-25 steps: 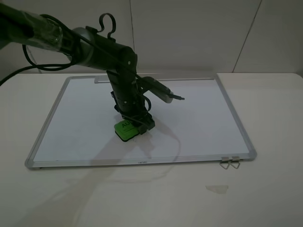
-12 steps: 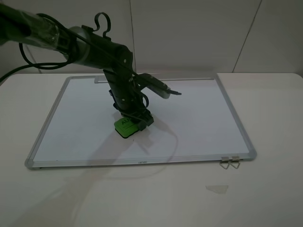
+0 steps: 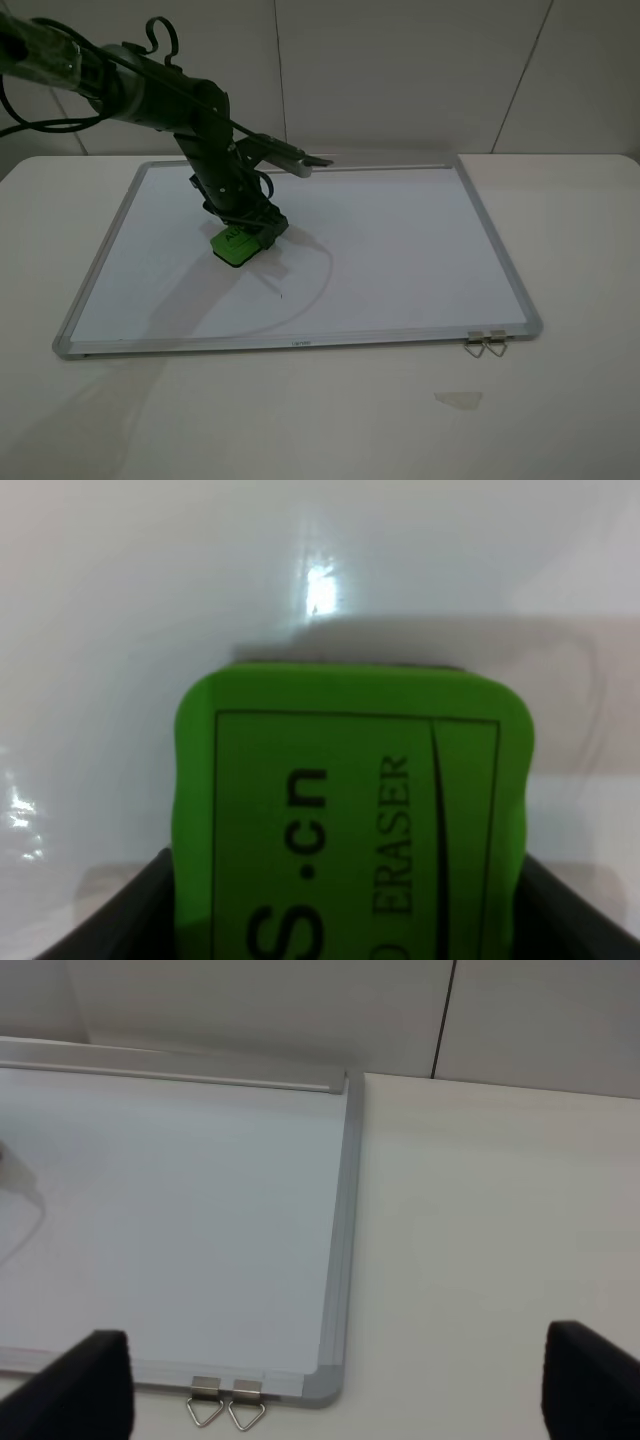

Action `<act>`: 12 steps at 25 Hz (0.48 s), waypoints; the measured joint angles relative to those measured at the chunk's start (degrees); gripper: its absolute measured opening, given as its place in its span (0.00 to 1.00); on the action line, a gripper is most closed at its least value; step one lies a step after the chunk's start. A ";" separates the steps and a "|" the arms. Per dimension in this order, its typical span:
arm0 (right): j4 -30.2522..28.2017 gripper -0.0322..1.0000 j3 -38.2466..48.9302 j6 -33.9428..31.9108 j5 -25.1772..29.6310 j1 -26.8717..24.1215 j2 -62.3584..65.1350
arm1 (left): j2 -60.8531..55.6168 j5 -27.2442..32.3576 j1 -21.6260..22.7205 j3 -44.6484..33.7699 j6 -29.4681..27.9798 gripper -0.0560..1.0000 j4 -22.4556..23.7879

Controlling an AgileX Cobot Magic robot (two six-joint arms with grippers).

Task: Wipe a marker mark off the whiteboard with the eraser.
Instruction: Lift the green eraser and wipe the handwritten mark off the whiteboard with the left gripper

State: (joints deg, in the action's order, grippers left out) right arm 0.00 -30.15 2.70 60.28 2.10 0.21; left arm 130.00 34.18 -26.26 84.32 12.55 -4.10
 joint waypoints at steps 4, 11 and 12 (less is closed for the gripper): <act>0.00 0.82 0.00 0.00 0.00 0.00 0.00 | 0.00 1.34 -2.59 0.00 1.22 0.61 -0.02; 0.00 0.82 0.00 0.00 0.00 0.00 0.00 | 0.00 2.41 -10.45 0.00 3.25 0.61 -0.53; 0.00 0.82 0.00 0.00 0.00 0.00 0.00 | 0.00 2.41 -11.16 0.00 3.31 0.61 -0.53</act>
State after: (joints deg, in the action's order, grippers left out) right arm 0.00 -30.15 2.70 60.28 2.10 0.21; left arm 130.00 36.59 -37.42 84.32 15.86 -4.63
